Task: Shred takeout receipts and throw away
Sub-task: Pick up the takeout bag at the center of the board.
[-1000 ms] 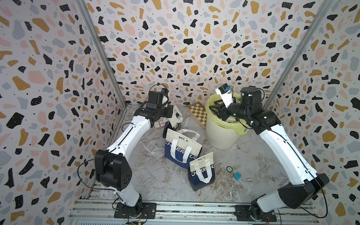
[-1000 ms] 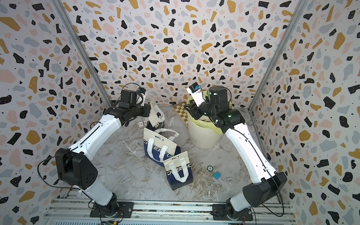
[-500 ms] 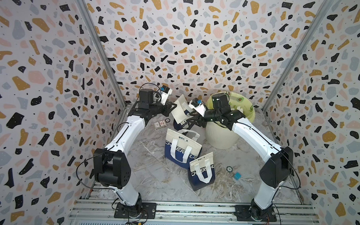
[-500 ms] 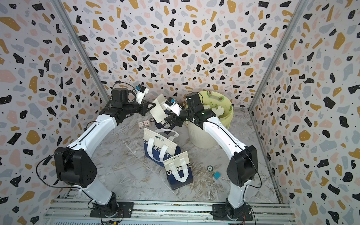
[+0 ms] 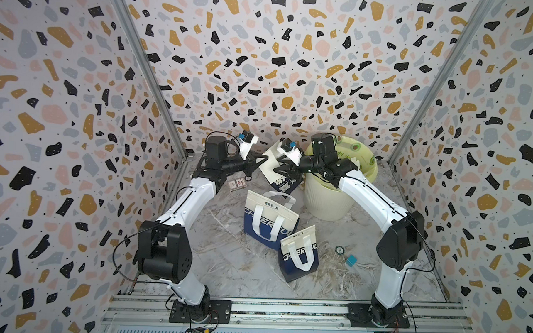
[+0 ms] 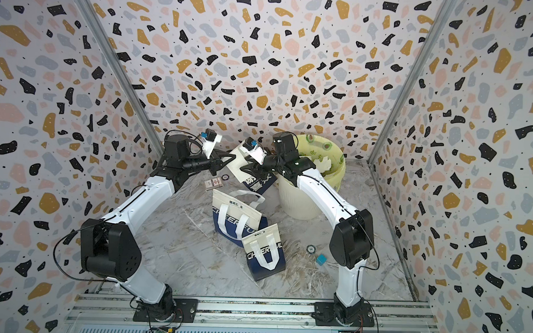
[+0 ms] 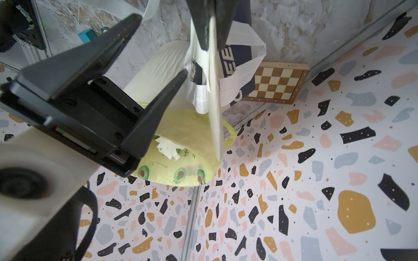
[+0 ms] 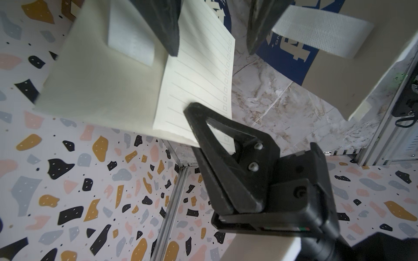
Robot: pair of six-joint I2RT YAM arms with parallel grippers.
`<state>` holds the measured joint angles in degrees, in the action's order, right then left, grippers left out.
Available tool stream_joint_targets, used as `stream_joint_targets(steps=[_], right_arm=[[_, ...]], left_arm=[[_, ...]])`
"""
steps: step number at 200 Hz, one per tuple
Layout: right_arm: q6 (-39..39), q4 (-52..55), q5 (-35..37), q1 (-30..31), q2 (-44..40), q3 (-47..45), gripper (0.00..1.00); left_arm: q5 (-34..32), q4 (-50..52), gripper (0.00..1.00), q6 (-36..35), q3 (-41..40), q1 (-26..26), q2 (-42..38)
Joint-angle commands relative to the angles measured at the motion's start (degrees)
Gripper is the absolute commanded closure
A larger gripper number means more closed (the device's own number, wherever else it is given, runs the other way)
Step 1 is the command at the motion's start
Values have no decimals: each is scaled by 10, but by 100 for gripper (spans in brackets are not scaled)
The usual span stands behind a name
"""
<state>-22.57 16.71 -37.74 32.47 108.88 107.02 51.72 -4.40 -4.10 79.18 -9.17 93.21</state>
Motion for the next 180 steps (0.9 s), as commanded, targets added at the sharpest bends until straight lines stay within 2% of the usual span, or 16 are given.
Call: stream_joint_targets(steps=[1, 36, 60, 102, 127, 152, 180], right_arm=[[9, 0, 11, -2, 12, 34, 48], [23, -5, -2, -3, 17, 41, 45], [20, 3, -38, -3, 19, 48, 45], [24, 14, -111, -4, 21, 55, 58], [30, 18, -132, 0, 24, 62, 67], [44, 6, -135, 5, 34, 69, 70], [60, 17, -104, 12, 68, 109, 74]], left_arm=[[40, -54, 100, -20, -1, -1, -22], [64, -74, 100, -32, -10, -1, -27], [71, -83, 100, -33, -10, -1, -27], [66, -76, 100, -36, -4, -1, -24], [67, -59, 100, -43, 0, -1, -25], [65, -16, 100, -73, 10, -1, -27], [67, -15, 100, -72, 9, -1, -31]])
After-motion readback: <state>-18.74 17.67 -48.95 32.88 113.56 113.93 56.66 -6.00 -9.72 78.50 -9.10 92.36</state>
